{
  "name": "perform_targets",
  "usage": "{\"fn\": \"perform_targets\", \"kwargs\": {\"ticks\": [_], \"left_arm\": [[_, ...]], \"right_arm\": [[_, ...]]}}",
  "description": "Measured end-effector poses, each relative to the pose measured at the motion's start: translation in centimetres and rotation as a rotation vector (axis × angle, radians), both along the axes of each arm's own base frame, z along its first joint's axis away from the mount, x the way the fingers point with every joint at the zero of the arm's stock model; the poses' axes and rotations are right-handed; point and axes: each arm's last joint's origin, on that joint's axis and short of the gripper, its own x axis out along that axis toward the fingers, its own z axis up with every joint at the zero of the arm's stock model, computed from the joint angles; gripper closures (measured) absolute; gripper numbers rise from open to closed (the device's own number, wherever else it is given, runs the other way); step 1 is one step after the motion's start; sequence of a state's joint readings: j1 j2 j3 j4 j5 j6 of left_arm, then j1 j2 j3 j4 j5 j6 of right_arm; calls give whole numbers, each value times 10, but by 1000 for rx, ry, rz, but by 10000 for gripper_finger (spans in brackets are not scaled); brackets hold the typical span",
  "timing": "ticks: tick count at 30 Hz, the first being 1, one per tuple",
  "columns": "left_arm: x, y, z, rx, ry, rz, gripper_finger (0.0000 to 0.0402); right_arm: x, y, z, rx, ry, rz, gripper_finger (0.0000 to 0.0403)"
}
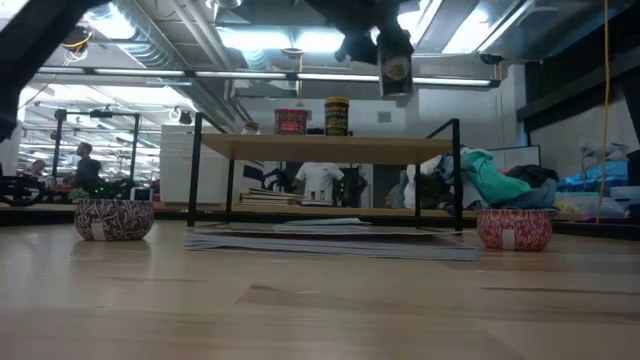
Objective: Shelf spices
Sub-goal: Put the brown seasoning bottle on the shelf
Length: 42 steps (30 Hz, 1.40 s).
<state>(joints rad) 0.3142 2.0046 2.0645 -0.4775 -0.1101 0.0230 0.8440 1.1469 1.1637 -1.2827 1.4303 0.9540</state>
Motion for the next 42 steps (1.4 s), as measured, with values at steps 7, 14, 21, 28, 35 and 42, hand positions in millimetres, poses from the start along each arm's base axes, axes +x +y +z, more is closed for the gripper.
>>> {"fn": "perform_targets", "kwargs": {"ticks": [7, 14, 21, 28, 35, 42], "left_arm": [[17, 18, -14, -26, 78, -1, 134], [23, 29, -26, -44, 82, -10, 134], [24, 41, -32, -77, 67, -3, 134], [22, 44, -31, -77, 65, 2, 134], [26, 36, -36, -79, 86, -8, 134], [34, 23, -42, -54, 109, 18, 134]], "right_arm": [[0, 0, 0, 0, 1, 0, 398], [0, 0, 0, -1, 2, 0, 398], [0, 0, 0, -9, 9, 2, 398], [0, 0, 0, -10, 9, 2, 398], [0, 0, 0, -9, 10, 2, 398], [0, 0, 0, -6, 14, 4, 398]]}}
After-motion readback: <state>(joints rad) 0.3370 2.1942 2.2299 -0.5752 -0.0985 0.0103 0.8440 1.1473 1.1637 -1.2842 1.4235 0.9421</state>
